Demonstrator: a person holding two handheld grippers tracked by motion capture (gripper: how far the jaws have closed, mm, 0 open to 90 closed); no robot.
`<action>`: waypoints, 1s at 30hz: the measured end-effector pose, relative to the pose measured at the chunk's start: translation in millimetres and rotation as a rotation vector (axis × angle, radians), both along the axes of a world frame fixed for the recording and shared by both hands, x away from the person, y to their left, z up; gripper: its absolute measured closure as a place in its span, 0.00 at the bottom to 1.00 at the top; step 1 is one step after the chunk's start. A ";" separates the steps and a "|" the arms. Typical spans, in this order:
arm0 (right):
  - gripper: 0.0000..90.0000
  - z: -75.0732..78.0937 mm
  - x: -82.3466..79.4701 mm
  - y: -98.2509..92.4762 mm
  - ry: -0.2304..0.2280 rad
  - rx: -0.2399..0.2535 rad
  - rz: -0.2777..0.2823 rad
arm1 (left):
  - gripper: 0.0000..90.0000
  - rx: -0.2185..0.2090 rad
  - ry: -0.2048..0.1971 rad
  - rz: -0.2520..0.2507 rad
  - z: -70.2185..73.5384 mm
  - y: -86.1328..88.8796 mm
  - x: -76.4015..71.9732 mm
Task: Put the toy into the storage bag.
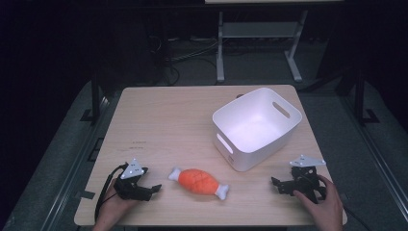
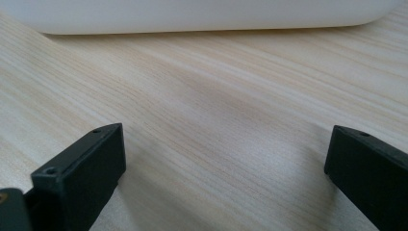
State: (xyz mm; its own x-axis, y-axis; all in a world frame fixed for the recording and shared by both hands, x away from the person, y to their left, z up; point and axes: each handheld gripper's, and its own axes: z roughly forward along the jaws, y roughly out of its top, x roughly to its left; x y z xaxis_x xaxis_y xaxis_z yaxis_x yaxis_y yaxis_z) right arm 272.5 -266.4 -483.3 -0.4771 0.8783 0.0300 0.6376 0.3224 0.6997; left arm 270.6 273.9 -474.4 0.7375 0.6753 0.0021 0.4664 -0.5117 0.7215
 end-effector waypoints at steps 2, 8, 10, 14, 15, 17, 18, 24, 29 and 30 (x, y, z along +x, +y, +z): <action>0.00 -0.1 0.1 -0.2 -0.001 -0.001 0.002 | 0.16 -0.007 0.002 -0.002 0.0 0.9 0.4; 0.00 -0.1 0.1 -0.2 -0.001 -0.001 0.002 | 0.28 -0.035 0.028 -0.002 4.9 2.8 -0.7; 0.00 -0.1 0.1 -0.2 -0.002 -0.001 0.002 | 0.38 -0.045 0.032 -0.011 9.5 1.5 -2.9; 0.00 0.0 0.1 -0.2 -0.001 -0.001 0.002 | 0.54 -0.061 0.059 -0.044 15.4 -0.6 -7.4; 0.00 0.0 0.1 -0.2 -0.001 -0.001 0.002 | 0.57 -0.061 0.059 -0.044 15.4 -0.6 -7.4; 0.00 0.0 0.1 -0.1 -0.001 -0.001 0.001 | 0.66 -0.064 0.086 -0.075 18.5 -1.9 -10.9; 0.00 0.0 0.1 -0.1 -0.001 -0.001 0.001 | 0.69 -0.066 0.092 -0.086 19.7 -2.6 -11.8; 0.00 0.0 0.4 0.1 0.000 -0.001 0.004 | 0.91 -0.082 0.115 -0.128 28.0 -8.5 -17.5; 0.00 0.0 0.4 0.1 -0.001 -0.001 0.004 | 0.99 -0.096 0.120 -0.149 33.4 -15.2 -18.3; 0.00 -0.1 0.4 0.1 -0.001 -0.001 0.004 | 0.99 -0.086 0.125 -0.163 33.8 -20.2 -19.1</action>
State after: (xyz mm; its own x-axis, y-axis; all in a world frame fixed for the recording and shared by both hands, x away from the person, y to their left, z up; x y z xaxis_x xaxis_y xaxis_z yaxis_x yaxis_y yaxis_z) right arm 272.9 -266.2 -483.3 -0.4809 0.8763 0.0289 0.6356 0.3257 0.6999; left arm 251.5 253.7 -440.6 0.8279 0.5408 -0.1484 0.4709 -0.5267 0.7077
